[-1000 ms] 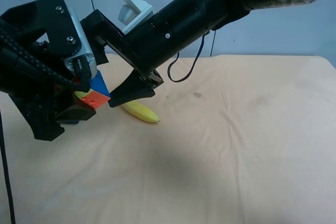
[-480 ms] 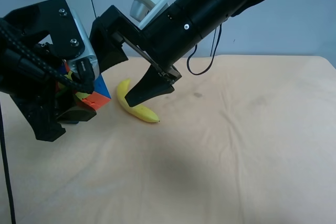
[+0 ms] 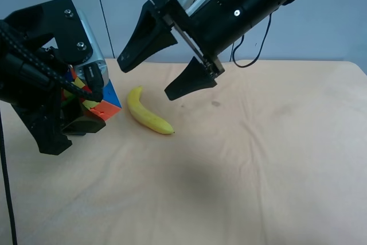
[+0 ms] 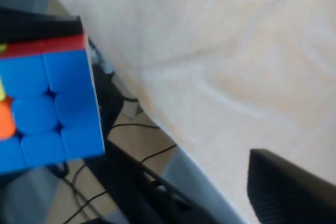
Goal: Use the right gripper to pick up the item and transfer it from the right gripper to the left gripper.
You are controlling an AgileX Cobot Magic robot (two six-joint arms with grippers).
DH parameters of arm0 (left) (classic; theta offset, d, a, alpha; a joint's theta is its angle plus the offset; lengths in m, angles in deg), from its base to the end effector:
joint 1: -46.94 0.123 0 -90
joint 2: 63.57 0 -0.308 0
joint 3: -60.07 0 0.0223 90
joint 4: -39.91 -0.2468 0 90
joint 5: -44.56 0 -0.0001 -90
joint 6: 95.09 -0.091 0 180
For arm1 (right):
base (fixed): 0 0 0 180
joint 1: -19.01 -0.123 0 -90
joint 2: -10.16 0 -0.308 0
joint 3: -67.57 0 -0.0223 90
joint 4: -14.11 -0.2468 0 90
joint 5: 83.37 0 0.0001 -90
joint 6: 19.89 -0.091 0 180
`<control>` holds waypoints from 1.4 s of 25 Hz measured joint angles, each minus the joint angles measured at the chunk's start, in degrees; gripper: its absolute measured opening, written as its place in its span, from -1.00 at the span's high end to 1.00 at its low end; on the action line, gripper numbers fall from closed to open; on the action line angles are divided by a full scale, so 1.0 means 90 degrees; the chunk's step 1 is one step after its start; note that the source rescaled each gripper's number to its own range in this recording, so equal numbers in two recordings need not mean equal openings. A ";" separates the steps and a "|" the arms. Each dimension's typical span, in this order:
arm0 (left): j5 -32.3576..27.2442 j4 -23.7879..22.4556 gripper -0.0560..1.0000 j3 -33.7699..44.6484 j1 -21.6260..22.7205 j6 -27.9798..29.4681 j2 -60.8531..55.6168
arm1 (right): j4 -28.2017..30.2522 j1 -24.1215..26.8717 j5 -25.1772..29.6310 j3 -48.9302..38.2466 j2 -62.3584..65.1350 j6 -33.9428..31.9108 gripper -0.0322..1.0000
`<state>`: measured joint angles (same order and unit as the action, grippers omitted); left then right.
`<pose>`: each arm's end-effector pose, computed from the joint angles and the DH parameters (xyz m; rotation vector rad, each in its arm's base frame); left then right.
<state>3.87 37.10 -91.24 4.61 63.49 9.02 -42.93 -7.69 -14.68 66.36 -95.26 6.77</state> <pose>0.1574 -0.1394 0.3188 1.3367 2.0881 -0.1004 0.2746 0.2178 0.3170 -0.7849 2.6240 1.3872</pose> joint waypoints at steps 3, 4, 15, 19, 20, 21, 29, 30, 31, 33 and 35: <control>0.0000 0.0000 0.89 0.0000 0.0000 0.0000 0.0000 | 0.0635 0.0219 0.0006 0.0000 0.0475 -0.0246 -1.00; 0.0000 0.0000 0.89 0.0000 0.0000 0.0000 0.0000 | 0.0969 0.0288 0.0006 0.0000 0.0674 -0.0361 -1.00; -0.0026 0.0058 0.89 0.0000 0.0000 0.0000 0.0000 | 0.5374 0.0387 0.0057 0.0000 0.3517 -0.2399 -1.00; -0.0025 0.0162 0.89 0.0000 0.0000 0.0000 0.0000 | 0.6212 0.0387 0.0062 -0.0091 0.4546 -0.2855 -1.00; -0.0025 0.0169 0.89 0.0000 0.0000 0.0000 0.0000 | 0.6337 0.0387 0.0059 -0.0174 0.4833 -0.2901 -1.00; -0.0025 0.0169 0.89 0.0000 0.0000 0.0000 0.0000 | 0.6383 0.0387 0.0059 -0.0303 0.5075 -0.2963 -1.00; -0.0025 0.0171 0.89 0.0000 0.0000 0.0000 0.0000 | 0.6503 0.0387 0.0116 -0.2408 0.7342 -0.2963 -1.00; -0.0025 0.0171 0.89 0.0000 0.0000 0.0000 0.0000 | 0.6503 0.0387 0.0129 -0.2735 0.7633 -0.2963 -1.00; -0.0025 0.0171 0.89 0.0000 0.0000 0.0000 0.0000 | 0.6503 0.0387 0.0139 -0.2994 0.7920 -0.2963 -1.00; -0.0025 0.0171 0.89 0.0000 0.0000 0.0000 0.0000 | 0.6503 0.0387 0.0171 -0.3548 0.8434 -0.2963 -1.00; -0.0025 0.0171 0.89 0.0000 0.0000 0.0000 0.0000 | 0.6503 0.0387 0.0098 -0.3972 0.8952 -0.2963 -1.00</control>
<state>3.64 38.64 -91.24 4.61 63.49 9.02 15.60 -4.21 -13.80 30.61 -14.69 -19.89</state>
